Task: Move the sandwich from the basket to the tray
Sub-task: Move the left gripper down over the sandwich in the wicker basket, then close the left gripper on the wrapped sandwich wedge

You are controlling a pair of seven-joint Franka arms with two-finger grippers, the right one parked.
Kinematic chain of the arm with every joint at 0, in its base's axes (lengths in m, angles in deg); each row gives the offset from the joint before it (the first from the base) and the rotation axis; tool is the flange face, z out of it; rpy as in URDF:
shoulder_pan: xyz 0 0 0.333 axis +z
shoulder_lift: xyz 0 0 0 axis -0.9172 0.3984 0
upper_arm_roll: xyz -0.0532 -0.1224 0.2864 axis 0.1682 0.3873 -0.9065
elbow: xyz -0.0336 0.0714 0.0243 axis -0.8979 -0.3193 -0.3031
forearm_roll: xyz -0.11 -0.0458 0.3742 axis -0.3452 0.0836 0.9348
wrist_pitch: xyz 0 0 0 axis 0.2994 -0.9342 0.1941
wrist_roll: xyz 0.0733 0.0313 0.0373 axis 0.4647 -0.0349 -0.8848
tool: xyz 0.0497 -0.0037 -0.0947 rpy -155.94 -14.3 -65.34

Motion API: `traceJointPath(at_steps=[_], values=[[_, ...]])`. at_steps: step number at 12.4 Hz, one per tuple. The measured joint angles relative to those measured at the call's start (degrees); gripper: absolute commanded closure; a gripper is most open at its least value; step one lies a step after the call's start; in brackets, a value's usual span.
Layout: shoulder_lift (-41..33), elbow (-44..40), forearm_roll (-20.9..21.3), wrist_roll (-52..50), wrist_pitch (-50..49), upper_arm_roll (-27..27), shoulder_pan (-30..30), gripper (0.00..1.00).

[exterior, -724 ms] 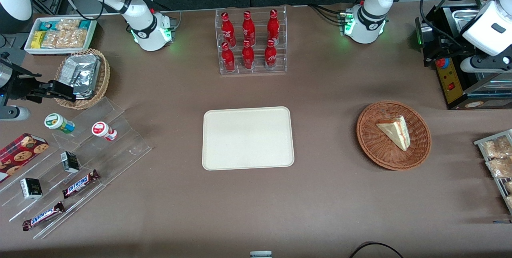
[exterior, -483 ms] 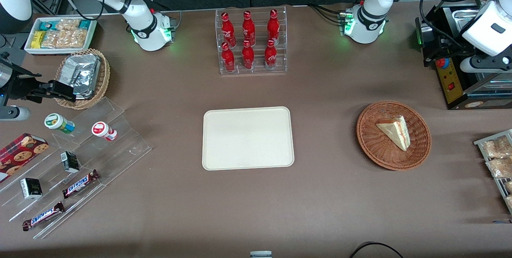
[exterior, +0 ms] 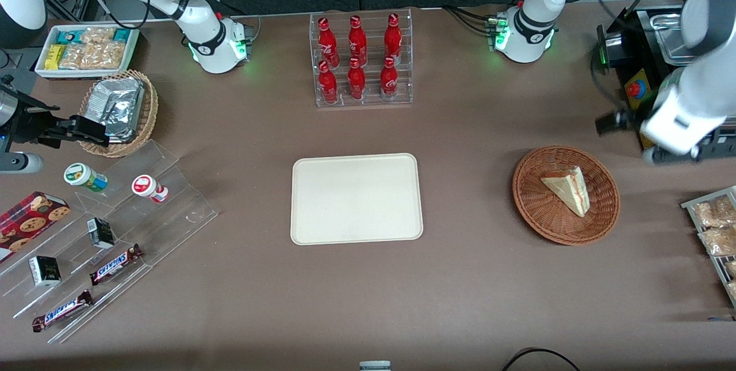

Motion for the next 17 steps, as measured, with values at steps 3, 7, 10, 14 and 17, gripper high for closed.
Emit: traceJointPath(at_steps=[3,7,10,14,17], values=[[0.9,7.0,-2.49,-11.02,10.92,-1.37,4.2,0.0],[2.25,16.28,-2.71,-29.96,24.95,-0.86,3.86,0.0],[3.49,23.11,-2.75,-31.7,34.78,-0.79,3.76,0.0],[8.15,24.4,-2.75,-31.78,39.96,-0.29,3.32,0.0],[11.63,24.4,-2.75,-31.84,42.52,-0.28,3.12,0.0]])
